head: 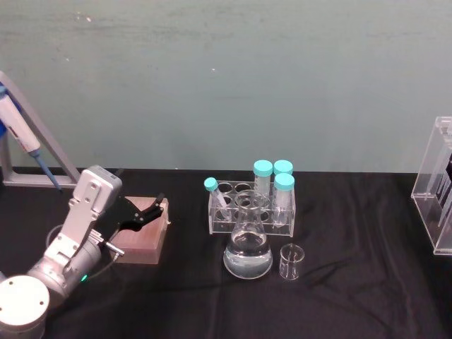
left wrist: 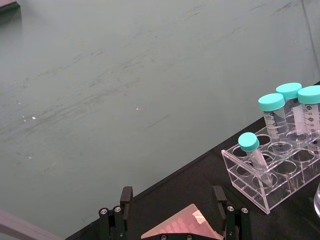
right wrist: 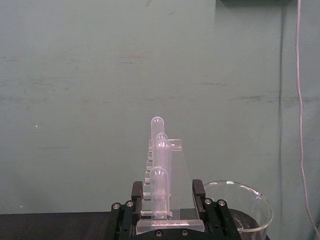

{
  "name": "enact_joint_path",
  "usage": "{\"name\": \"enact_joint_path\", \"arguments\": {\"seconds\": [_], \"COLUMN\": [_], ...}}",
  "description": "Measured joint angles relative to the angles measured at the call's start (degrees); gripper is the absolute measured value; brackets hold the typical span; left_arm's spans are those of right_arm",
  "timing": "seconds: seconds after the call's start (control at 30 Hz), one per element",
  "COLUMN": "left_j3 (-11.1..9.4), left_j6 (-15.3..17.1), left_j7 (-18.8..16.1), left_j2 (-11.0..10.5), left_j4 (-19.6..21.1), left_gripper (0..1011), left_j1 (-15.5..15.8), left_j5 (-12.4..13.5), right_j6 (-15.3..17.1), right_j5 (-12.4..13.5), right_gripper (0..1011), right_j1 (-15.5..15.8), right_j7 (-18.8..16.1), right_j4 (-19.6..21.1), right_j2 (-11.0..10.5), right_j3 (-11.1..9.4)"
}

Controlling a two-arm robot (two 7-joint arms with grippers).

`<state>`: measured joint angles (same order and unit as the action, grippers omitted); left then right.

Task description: Place the experimental apparatus aside using one hand.

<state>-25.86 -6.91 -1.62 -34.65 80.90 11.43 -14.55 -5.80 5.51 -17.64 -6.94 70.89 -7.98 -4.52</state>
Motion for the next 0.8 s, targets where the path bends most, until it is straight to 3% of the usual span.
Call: {"name": "enact_joint_path", "arguments": {"seconds": [0.27, 0.63, 0.8], "left_j3": [0.00, 0.00, 0.00], "left_j6": [0.00, 0.00, 0.00], "left_j7": [0.00, 0.00, 0.00], "left_j2": [0.00, 0.00, 0.00], "left_j4": [0.00, 0.00, 0.00], "left_gripper": [1000, 1000, 1000], "left_j1": [0.00, 0.00, 0.00], "left_j5": [0.00, 0.00, 0.00], "right_j6": [0.00, 0.09, 0.09], "right_j5": [-0.04, -0.07, -0.07], "right_gripper": [600, 926, 1003], "right_j1": [0.03, 0.04, 0.03], "right_j7": [0.01, 0.02, 0.02], "right_j4": [0.03, 0.03, 0.04], "right_j2": [0.00, 0.00, 0.00], "right_j3": [0.01, 0.04, 0.01]}}
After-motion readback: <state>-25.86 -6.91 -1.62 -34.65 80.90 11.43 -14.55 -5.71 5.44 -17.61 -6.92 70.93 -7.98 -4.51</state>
